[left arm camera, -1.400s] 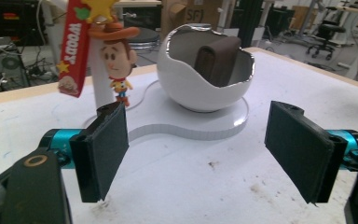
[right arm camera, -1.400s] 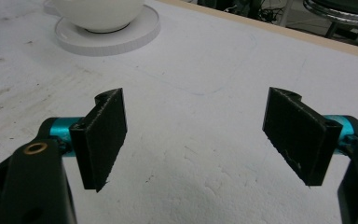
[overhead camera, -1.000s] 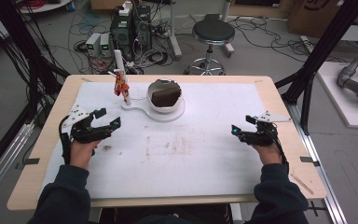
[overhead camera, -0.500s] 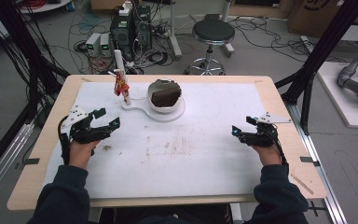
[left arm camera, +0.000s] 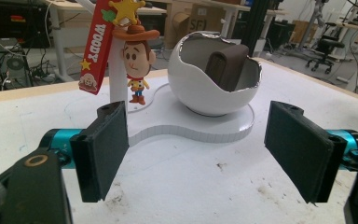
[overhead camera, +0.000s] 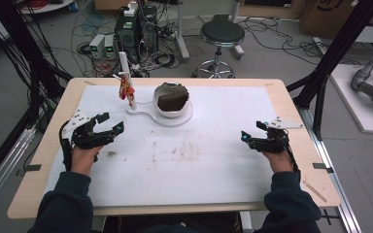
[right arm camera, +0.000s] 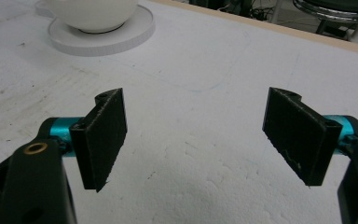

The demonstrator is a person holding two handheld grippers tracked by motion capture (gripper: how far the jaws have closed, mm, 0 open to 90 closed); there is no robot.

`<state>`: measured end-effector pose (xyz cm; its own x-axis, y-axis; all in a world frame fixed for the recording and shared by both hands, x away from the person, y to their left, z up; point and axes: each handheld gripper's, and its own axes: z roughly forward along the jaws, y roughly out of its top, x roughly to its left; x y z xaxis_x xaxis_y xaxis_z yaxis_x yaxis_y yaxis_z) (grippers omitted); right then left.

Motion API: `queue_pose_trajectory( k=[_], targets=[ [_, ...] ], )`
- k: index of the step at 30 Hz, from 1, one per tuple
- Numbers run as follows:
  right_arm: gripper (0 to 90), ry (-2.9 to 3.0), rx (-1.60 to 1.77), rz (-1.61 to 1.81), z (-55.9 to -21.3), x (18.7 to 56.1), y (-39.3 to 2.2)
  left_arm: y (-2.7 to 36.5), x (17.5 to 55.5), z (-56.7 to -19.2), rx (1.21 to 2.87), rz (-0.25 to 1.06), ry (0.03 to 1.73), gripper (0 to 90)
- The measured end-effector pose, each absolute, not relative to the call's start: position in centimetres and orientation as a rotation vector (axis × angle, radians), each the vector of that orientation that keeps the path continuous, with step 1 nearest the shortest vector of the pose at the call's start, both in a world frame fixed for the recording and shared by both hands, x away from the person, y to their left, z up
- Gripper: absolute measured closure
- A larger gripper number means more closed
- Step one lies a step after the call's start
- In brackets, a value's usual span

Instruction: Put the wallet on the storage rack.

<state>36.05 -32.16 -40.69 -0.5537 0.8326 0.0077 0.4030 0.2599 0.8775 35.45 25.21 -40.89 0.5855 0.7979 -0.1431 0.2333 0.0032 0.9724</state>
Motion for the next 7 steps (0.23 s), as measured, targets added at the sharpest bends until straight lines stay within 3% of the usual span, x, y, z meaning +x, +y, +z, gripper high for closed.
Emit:
queue_pose_trajectory(
  k=[7],
  targets=[
    [22.0, 2.069, 1.114, 1.243, -40.71, 36.16, -32.29, 25.27, 35.49, -40.94, 1.547, 0.553, 0.907, 21.6]
  ],
)
